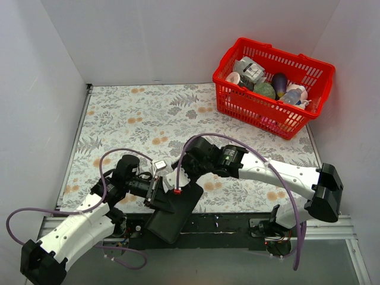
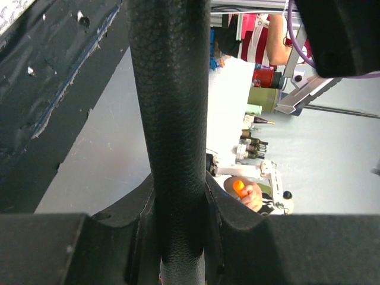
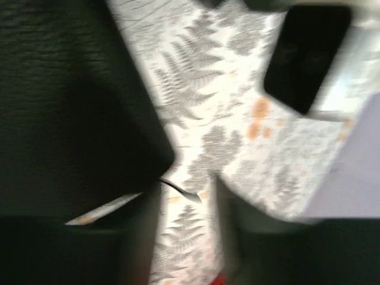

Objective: Sort the hair-cutting tools
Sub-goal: Zip the hairdressing tool bag at the center of the board, then place the hairdressing tool bag at the center of the board.

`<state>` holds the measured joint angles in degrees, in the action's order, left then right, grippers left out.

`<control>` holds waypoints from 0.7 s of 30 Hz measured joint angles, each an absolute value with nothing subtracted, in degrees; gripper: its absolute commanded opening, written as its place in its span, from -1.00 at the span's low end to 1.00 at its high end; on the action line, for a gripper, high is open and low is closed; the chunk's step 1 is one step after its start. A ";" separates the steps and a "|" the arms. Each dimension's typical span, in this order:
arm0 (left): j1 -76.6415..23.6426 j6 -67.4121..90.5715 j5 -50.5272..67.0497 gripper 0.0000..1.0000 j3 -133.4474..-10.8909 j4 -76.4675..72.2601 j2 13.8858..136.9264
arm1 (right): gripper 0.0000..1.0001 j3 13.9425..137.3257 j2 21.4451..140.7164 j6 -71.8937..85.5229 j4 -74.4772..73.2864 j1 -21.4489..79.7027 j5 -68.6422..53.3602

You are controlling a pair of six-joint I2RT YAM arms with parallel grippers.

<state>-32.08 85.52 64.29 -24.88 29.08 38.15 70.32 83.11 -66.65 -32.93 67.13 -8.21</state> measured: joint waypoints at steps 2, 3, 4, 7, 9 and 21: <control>-32.36 85.84 64.51 -1.00 -25.04 29.02 38.76 | 0.96 70.26 82.02 -65.73 -30.24 67.11 -6.76; -32.80 85.91 64.58 -1.00 -25.02 29.34 39.11 | 0.96 70.26 81.06 -65.43 -28.75 67.07 -6.59; -32.97 85.93 64.47 -1.00 -25.04 29.17 39.42 | 0.96 70.11 79.83 -64.73 -27.83 67.22 -6.57; -32.82 86.00 63.53 -1.00 -25.26 28.27 39.64 | 0.96 67.18 74.61 -62.04 -24.38 67.72 -5.98; -32.75 86.19 63.05 -1.00 -25.76 28.14 39.64 | 0.96 64.10 70.94 -59.90 -23.03 68.03 -4.34; -32.75 86.89 55.42 -1.00 -33.28 26.76 47.42 | 0.96 48.90 56.18 -30.24 -22.06 67.13 24.25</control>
<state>-32.75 86.89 55.42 -33.28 26.76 47.42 48.90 56.18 -30.24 -22.06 67.13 24.25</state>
